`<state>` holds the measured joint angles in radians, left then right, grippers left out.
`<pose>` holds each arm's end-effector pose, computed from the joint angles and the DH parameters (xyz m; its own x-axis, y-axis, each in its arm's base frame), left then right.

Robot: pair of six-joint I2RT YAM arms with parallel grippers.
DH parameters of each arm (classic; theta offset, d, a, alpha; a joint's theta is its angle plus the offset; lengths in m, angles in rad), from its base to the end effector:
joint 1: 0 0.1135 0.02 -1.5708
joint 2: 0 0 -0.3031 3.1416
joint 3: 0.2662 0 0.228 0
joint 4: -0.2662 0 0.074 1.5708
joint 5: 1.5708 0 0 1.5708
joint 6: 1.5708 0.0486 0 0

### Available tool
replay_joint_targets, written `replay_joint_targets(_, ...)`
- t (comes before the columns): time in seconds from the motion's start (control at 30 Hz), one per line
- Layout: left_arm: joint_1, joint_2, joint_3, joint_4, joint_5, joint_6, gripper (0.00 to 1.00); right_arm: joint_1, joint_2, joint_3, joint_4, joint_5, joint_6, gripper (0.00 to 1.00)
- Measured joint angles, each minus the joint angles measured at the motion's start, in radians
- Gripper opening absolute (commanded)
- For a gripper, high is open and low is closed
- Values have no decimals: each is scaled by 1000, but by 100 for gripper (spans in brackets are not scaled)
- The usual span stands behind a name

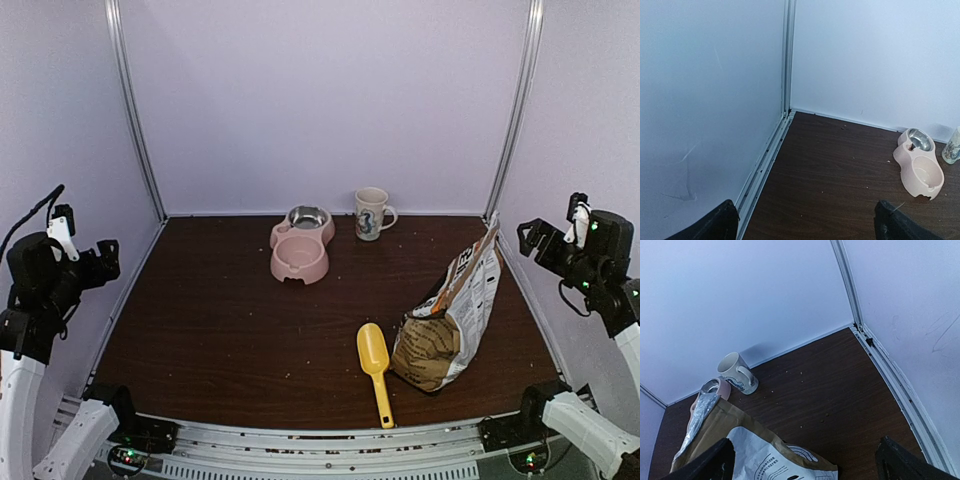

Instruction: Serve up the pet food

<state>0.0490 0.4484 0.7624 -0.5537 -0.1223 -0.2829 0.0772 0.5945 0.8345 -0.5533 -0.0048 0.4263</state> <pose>0.0559 0.0087 0.3409 -0.1811 -0.2863 -0.9409 -0.2265 0.9431 -0.2433 0.0847 0.0068 0.3560 -0.3135 0.3905 -0.8656 0.0527 0.9173 0.3947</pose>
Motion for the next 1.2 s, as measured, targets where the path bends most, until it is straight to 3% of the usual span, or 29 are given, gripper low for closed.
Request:
replay_joint_targets(0.57,0,87,-3,-1,-16,-7,98,1,23,14,-10,-153,158,100)
replay_joint_targets(0.7,0,95,3,0,65,11,98,30,16,14,5,-244,229,100)
replay_joint_targets(0.83,-20,176,83,9,179,27,98,160,7,27,-14,-245,283,100)
replay_joint_targets(0.93,-105,240,147,42,205,57,98,315,31,67,-41,-192,316,100)
replay_joint_targets(1.07,-198,303,180,116,246,105,98,522,92,111,-68,-71,370,100)
replay_joint_targets(1.2,-203,331,152,161,230,123,98,693,163,144,-122,79,438,100)
